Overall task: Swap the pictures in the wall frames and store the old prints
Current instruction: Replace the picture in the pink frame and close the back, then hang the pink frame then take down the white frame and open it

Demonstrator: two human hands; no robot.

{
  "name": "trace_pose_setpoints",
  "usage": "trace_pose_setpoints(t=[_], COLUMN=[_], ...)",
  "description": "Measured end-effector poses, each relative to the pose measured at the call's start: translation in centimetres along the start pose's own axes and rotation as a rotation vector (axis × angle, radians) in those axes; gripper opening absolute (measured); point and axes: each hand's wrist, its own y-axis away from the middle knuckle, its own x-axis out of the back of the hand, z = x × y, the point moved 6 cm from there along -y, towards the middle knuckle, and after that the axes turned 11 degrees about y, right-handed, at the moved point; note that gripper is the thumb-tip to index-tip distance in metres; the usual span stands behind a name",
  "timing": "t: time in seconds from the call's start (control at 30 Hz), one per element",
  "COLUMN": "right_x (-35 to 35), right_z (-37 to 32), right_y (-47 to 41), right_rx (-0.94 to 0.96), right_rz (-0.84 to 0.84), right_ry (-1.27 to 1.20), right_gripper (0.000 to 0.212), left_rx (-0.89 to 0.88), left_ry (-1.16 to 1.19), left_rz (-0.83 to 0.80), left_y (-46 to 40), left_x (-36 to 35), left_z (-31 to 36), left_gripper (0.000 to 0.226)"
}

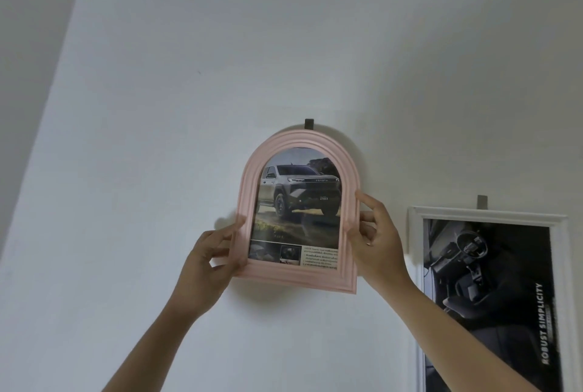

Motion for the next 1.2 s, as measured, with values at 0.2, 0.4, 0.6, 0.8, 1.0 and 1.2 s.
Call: trace_pose_setpoints(t=[0.2,0.4,0.6,0.8,1.0,1.2], right_x=[-0.1,-0.1,0.1,2.2,6.7,13.4], right_z=[0.4,0.1,-0.6,-1.4,0.0,3.6], right_y=[0.4,0.6,1.0,2.3,5.5,8.5], right_rx=[0.015,-0.001,-0.007,-0.011,0.0,-0.058], right_rz=[0.082,0.095,0.041,-0.003,0.009,0.026], right_ry=[0.125,0.18,0.216,0.244,0.33,0.414], right_gripper=[0.05,0.051,0.055,0.057,0.057,0.058], left_rx=[-0.022,-0.035,-0.036,-0.15,-0.14,-0.026], left_ry=[-0.033,-0.079,-0.186,-0.341,-0.292,-0.227], left_rz=[0.04,0.072,0.094,0.181,0.162,-0.038], left_y=[0.7,0.7,0.8,3.2,7.8,11.6], left_x=[-0.5,-0.5,-0.1,-1.9,-7.7,-16.2], left_z=[0.3,0.0,0.2,3.8,5.5,4.1], left_gripper=[0.059,0.057,0.053,0.051,0.046,0.048])
